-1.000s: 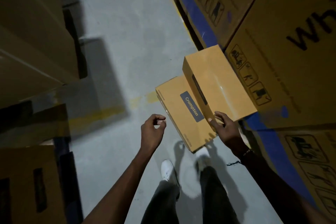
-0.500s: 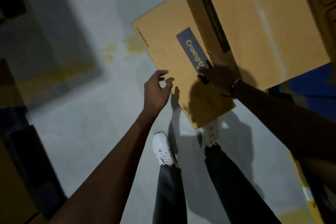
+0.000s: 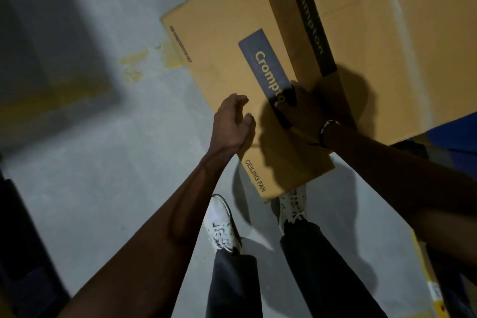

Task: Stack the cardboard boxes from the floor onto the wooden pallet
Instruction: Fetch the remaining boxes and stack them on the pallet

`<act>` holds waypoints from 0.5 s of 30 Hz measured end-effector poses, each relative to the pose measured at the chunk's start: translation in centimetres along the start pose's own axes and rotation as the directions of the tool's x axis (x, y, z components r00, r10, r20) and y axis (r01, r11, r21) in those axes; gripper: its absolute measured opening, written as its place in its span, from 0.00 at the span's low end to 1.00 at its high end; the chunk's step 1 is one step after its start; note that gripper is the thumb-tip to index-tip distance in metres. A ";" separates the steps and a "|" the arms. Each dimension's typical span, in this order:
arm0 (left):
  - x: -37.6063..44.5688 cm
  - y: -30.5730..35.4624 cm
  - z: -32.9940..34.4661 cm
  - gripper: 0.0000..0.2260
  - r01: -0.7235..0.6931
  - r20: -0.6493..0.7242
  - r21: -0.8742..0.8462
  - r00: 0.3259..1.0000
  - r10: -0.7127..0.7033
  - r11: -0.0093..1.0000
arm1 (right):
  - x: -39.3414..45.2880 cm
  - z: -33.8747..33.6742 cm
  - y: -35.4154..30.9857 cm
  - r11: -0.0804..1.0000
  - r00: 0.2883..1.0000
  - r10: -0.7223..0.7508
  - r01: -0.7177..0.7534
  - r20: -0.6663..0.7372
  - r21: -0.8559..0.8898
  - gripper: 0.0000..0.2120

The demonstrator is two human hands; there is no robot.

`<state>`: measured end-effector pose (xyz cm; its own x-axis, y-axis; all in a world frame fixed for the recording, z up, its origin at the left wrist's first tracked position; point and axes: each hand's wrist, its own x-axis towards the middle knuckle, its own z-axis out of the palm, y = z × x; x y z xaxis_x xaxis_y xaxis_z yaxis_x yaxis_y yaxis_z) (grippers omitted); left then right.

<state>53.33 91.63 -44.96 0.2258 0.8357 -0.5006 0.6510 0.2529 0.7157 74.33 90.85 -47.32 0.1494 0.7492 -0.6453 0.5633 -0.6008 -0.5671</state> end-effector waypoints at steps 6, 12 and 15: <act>-1.8 -0.6 -1.1 0.28 0.099 -0.073 -0.082 0.992 -0.105 0.992 | -4.4 1.2 -3.1 0.988 0.988 -0.154 0.154 0.003 -0.034 0.19; -3.5 -1.1 -2.0 0.36 0.190 -0.096 -0.199 0.973 -0.212 0.961 | -5.7 4.8 -3.8 0.992 0.993 -0.113 0.110 0.042 0.053 0.28; -3.7 -2.1 -2.4 0.46 0.230 -0.066 -0.240 0.965 -0.253 0.943 | -5.1 6.4 -3.8 0.995 0.993 -0.063 0.054 0.101 0.088 0.24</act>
<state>49.37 89.16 -43.47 0.0058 0.7749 -0.6320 0.4920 0.5480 0.6765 66.21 87.56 -45.17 0.0308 0.7532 -0.6571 0.4968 -0.5820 -0.6438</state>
